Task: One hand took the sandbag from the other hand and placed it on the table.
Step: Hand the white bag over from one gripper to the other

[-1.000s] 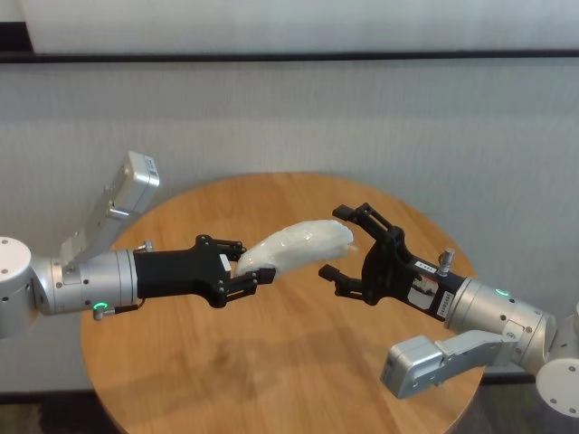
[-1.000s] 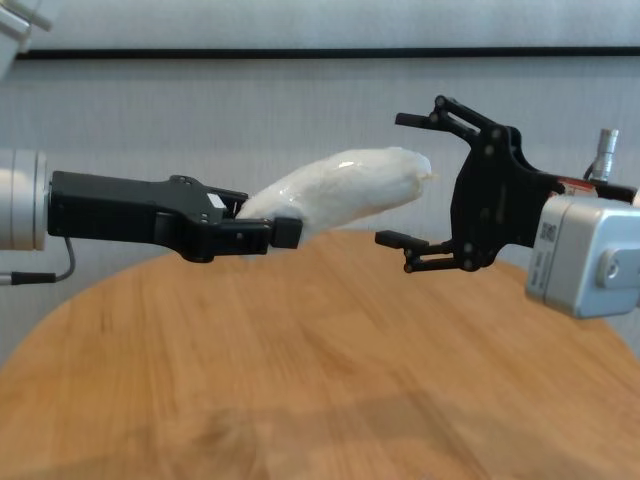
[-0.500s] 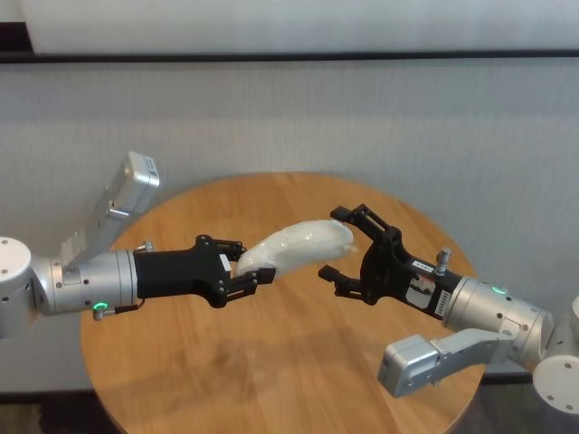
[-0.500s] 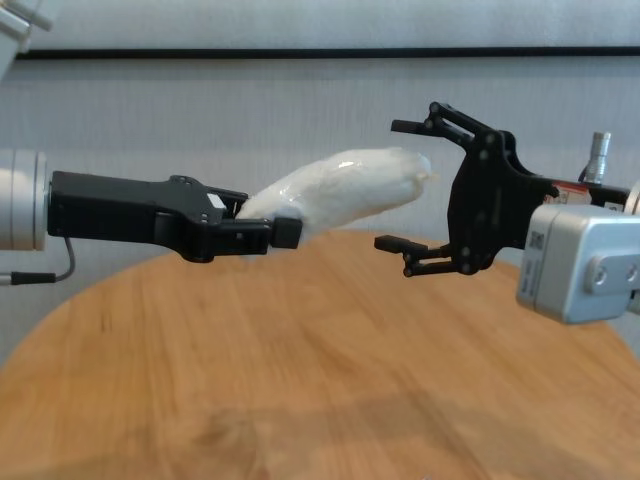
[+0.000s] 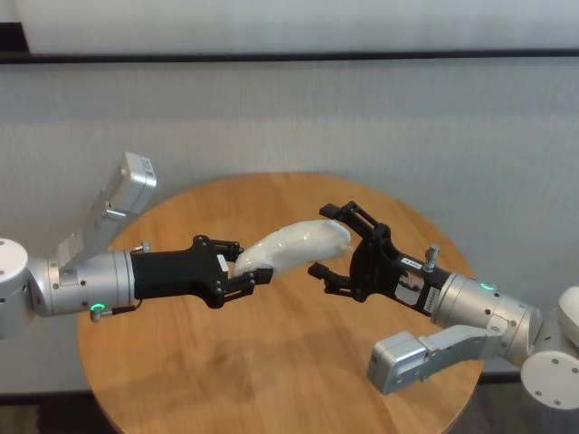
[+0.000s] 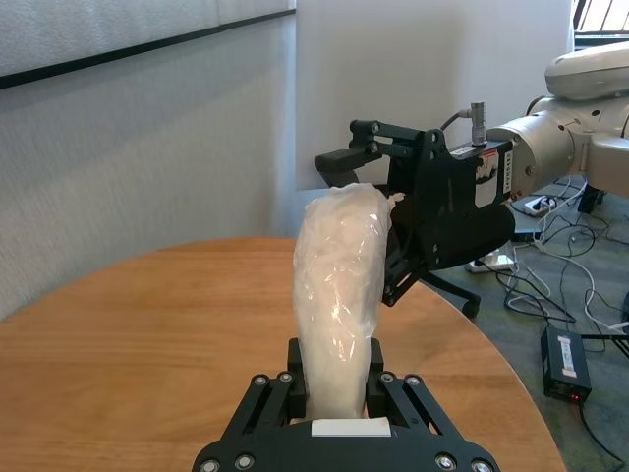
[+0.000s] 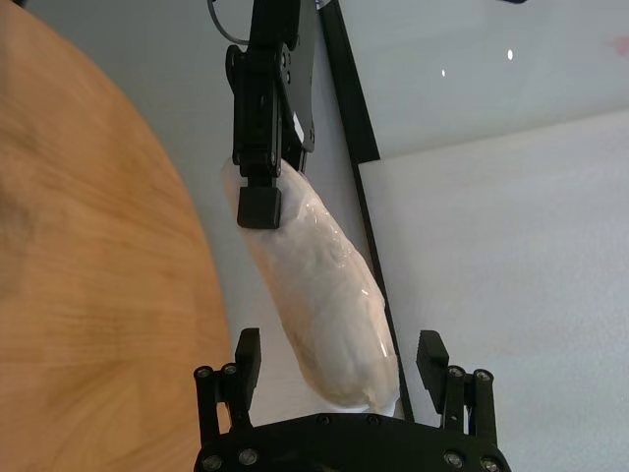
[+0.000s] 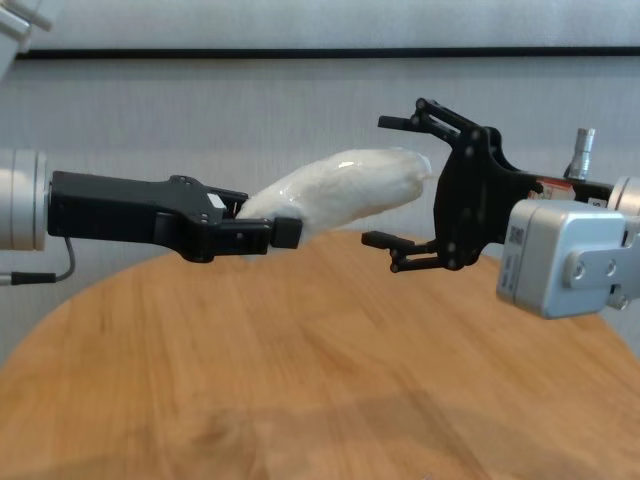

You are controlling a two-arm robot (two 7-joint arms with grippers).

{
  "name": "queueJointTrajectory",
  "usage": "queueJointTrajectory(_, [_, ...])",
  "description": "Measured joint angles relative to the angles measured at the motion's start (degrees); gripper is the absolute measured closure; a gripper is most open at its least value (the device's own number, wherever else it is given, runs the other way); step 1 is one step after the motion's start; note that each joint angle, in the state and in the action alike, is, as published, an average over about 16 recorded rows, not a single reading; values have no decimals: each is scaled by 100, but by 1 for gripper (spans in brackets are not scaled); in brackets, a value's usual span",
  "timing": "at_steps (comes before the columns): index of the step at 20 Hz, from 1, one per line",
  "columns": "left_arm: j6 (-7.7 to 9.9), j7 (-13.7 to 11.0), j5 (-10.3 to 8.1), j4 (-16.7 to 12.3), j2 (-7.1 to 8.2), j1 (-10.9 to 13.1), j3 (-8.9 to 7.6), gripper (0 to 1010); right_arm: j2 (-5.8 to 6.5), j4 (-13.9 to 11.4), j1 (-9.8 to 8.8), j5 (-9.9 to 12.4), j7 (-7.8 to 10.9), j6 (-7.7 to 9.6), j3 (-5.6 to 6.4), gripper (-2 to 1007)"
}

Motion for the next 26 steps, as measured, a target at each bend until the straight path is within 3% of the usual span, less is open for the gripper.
queueJointTrajectory(16, [0, 0, 0, 0, 0, 0, 0, 667, -97, 130, 143, -116, -110, 70, -129, 4])
queueJointTrajectory(26, [0, 0, 0, 0, 0, 0, 0, 667, -128, 147, 161, -62, -103, 98, -147, 4])
